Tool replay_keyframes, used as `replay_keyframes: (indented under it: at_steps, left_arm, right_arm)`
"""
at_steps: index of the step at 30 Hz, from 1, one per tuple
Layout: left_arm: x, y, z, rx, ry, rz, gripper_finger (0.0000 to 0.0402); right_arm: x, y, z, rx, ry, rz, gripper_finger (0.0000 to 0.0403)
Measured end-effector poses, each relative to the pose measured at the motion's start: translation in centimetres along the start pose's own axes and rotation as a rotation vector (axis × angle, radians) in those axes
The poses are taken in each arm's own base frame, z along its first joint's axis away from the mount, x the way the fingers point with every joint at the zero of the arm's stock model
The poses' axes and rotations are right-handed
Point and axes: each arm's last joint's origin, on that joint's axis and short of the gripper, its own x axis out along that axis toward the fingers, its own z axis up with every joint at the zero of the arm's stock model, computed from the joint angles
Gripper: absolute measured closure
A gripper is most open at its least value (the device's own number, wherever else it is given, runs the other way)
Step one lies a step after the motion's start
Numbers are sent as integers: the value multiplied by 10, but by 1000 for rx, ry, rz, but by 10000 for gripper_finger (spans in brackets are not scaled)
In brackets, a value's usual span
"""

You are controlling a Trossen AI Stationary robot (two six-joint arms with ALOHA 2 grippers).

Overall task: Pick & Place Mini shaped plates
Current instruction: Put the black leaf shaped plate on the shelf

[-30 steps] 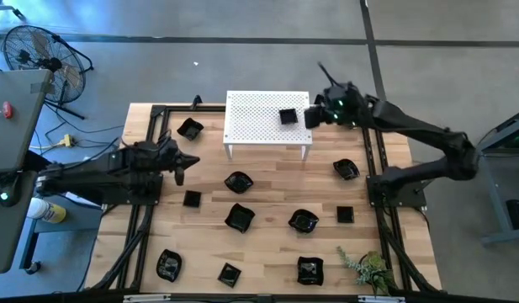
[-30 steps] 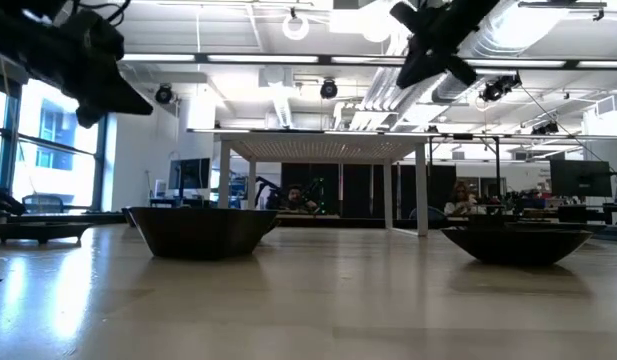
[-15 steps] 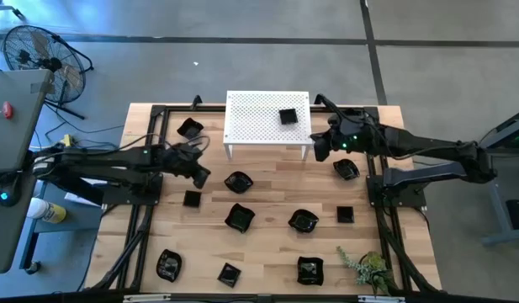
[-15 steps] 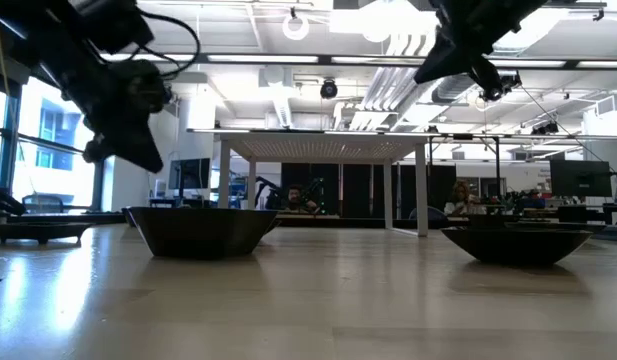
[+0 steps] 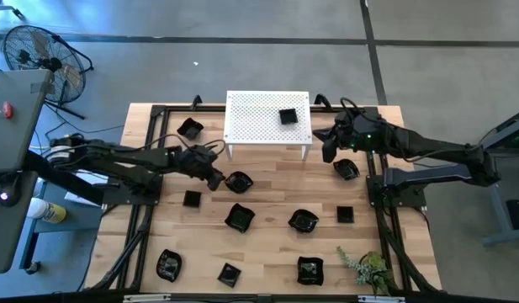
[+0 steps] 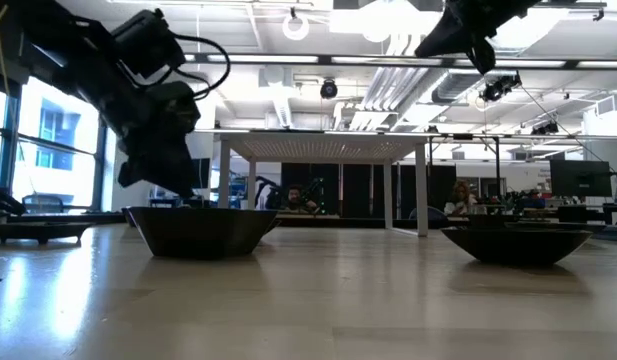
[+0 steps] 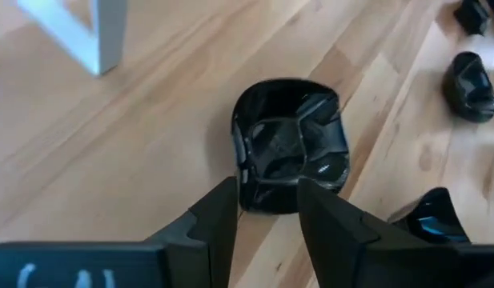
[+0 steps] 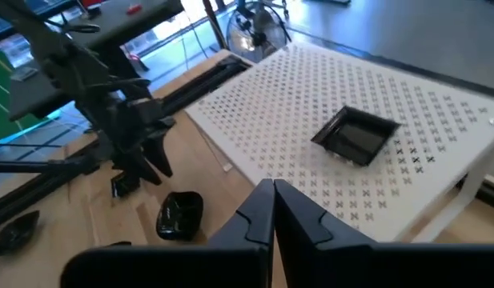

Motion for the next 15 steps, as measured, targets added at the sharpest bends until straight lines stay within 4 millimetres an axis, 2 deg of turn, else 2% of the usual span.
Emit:
replay_keyframes:
  at_steps: [5,15]
  left_arm:
    - [11,1,2,14,13,74,271]
    - [25,0,4,14,36,94,271]
  right_arm:
    - [-1,1,4,10,-38,13,394]
    - [-1,1,4,-1,-48,2,394]
